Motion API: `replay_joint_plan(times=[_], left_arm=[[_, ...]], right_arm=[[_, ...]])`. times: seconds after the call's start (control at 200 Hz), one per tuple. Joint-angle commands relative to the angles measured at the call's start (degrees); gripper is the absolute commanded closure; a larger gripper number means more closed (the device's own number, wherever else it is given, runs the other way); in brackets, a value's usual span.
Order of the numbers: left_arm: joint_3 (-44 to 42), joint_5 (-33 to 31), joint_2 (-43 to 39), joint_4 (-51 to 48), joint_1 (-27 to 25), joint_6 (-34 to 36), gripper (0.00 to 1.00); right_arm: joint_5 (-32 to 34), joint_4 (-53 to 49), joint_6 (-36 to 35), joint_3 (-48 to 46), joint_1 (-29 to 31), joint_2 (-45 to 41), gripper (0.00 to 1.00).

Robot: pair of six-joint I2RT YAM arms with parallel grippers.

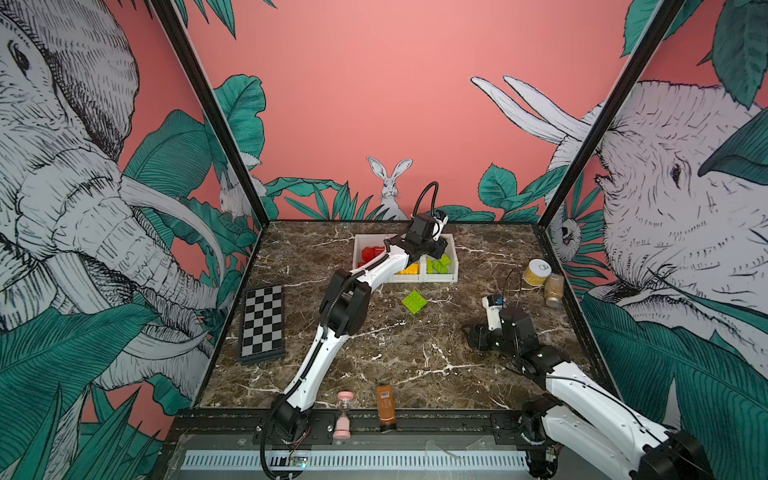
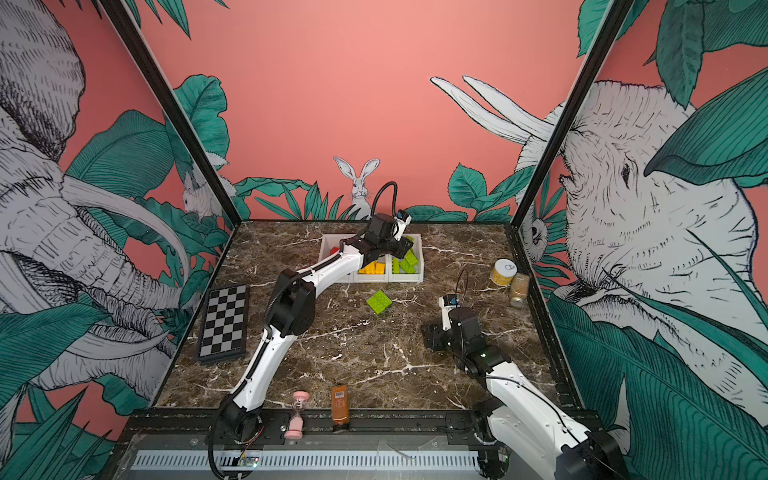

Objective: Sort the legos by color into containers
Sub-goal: 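Carry the green brick to the nearest compartment and release, then withdraw the left gripper while the right gripper moves over the green bricks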

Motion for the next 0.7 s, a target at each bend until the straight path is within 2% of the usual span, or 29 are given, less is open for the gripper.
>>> replay_joint_plan(times=[0.0, 0.06, 0.16, 0.275, 0.385, 0.535, 0.635, 0.695], left_arm=[[1.39, -1.99, -1.18, -3.64, -0.32, 1.54, 0.47], [0.89, -2.66, -2.05, -4.06, -0.27, 2.13, 0.39], [-0.45, -3.69, -4.65, -3.47, -0.27, 2.59, 0.31], [-1.14, -3.94, -9.37, -3.09, -0.26, 1.87, 0.27], [-4.74, -5.17, -16.58, -2.59, -0.3, 2.46, 0.24], [-15.61, -10.95, -29.94, -2.17, -0.27, 4.84, 0.19], [-26.7, -15.43, -39.65, -0.96, 0.12, 4.63, 0.15], [-34.3, -17.83, -45.14, 0.17, 1.42, 2.19, 0.14]], right_arm=[[1.17, -0.17, -1.42, 1.61, 0.58, 0.04, 0.26], [1.24, -0.2, -1.88, 2.03, 0.86, 0.69, 0.26], [1.45, -0.53, -3.3, 3.63, 1.42, 2.31, 0.26], [2.04, -1.09, -5.04, 6.24, 2.46, 4.95, 0.27], [2.1, -0.81, -6.59, 9.53, 3.85, 8.64, 0.32], [0.22, 1.25, -8.63, 14.3, 6.78, 16.51, 0.36], [-2.95, 4.14, -9.42, 17.27, 9.46, 23.09, 0.36], [-4.66, 6.47, -9.31, 18.77, 11.14, 26.83, 0.34]])
